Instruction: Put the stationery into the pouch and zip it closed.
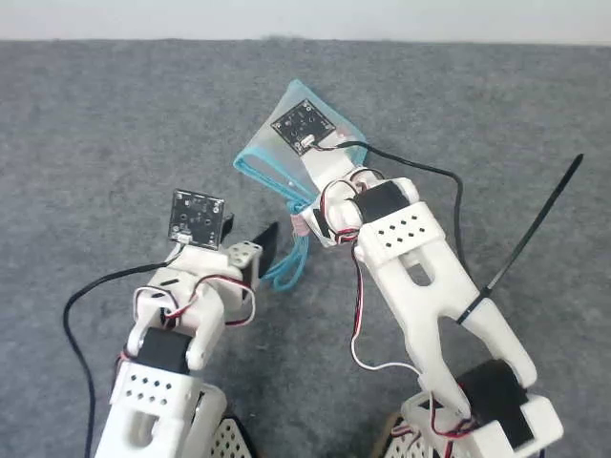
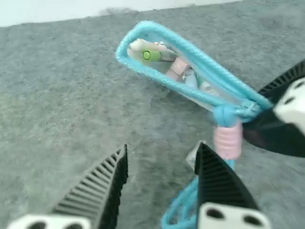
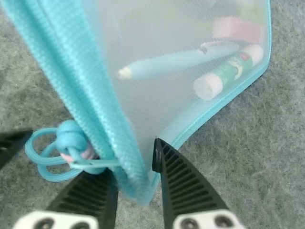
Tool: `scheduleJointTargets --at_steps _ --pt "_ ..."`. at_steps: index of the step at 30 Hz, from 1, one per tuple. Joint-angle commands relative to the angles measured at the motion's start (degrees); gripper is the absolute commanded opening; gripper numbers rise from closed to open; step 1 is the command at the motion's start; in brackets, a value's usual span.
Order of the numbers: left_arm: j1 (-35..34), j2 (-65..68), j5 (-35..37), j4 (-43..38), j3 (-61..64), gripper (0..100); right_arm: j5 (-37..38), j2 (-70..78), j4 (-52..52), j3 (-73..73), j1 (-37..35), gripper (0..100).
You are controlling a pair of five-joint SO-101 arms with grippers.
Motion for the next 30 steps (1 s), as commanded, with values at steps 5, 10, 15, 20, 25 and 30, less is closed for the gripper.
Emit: scheduleJointTargets --at_steps 5,10,15,20,25,30 --pt "10.2 1.05 -0.26 0.35 -3.91 28 0.97 -0.75 1.98 0.0 -0.04 0.6" --pt "10.46 1.05 -0.26 -0.79 -3.65 28 0.97 -1.8 4.53 0.35 -0.13 0.6" --pt "10.37 5.1 -0.18 -7.12 -1.36 28 -2.2 -10.24 1.01 6.86 -0.22 0.6" --pt "10.11 13.27 -0.18 -13.54 -1.89 28 -1.32 -18.86 -2.77 15.12 -0.4 0.6" --pt "10.11 18.29 2.11 -14.68 -5.41 28 1.49 -20.79 -2.77 19.16 -5.14 0.6" --pt "10.02 18.55 2.2 -14.77 -5.67 22 2.11 -17.89 -3.91 19.25 -5.23 0.6"
